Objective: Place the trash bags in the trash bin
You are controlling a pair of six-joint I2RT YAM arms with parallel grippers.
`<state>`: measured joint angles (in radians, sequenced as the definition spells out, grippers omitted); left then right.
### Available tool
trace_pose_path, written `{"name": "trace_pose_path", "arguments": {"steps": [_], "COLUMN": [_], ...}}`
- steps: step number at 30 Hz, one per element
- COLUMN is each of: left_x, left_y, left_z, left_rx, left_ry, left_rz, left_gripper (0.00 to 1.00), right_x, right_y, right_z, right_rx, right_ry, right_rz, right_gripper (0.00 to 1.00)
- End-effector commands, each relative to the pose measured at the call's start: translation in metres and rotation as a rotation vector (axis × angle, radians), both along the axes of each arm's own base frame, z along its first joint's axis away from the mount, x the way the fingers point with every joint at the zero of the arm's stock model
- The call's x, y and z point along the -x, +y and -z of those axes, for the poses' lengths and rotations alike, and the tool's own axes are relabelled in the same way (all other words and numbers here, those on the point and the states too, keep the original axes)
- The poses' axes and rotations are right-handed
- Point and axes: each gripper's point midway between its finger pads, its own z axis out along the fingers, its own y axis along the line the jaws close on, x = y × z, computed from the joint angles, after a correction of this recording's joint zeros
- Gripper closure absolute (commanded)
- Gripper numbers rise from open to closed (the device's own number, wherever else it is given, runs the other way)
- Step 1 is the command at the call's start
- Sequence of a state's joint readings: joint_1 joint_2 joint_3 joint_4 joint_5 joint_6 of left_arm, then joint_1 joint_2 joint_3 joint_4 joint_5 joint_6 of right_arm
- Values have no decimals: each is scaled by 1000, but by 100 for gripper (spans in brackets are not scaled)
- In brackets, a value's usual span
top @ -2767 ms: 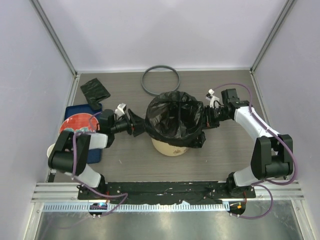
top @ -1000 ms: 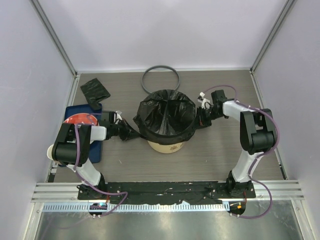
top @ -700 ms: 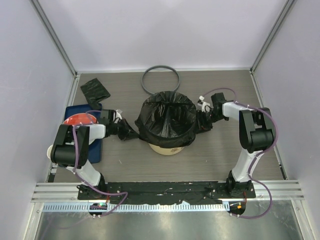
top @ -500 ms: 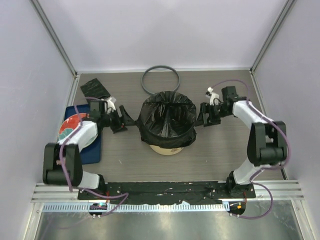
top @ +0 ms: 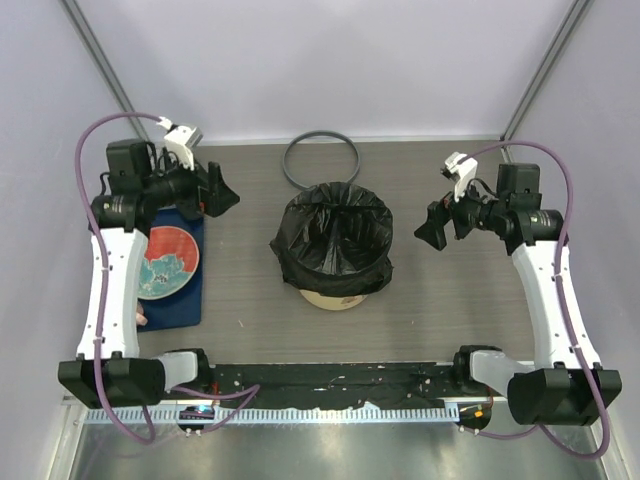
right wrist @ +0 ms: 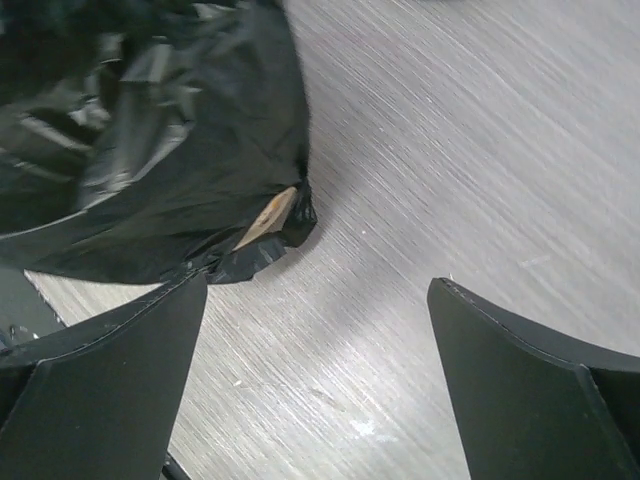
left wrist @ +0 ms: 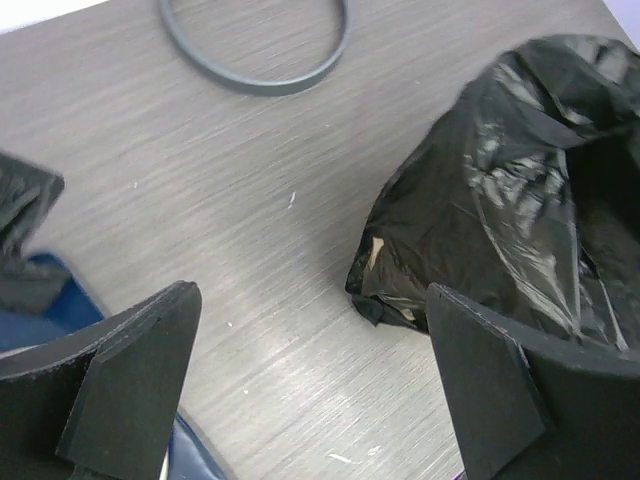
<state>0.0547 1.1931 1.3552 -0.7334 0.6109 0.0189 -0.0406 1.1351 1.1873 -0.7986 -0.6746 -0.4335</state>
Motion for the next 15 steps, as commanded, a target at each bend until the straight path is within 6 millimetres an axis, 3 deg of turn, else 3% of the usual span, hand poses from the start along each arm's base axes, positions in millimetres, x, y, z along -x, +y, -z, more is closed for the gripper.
{"name": "trace_pose_path", "arguments": {"steps": [1,3,5,9,15], "left_x": [40,60,62,59,36], "left_y": [-27,-37,-46,-68,-101], "left_z": [11,20,37,71,87], "left_rx": [-54,-88,-84,-161,-106], "left_ry": [51,-52,-93,-190,-199], "left_rz": [412,626,671,831,917], "left_gripper": [0,0,0,0,6], "right_x": [26,36,37,33,15], "right_y": [22,25,32,48,66], "right_z": [-10,9,16,28,35], "right_rx": [39,46,8,16,15], "right_ry": [-80,-16,5,-25,-47], "right_rz": [-298,-396,-450,-563,-610], "right_gripper": [0,1,3,4,5]}}
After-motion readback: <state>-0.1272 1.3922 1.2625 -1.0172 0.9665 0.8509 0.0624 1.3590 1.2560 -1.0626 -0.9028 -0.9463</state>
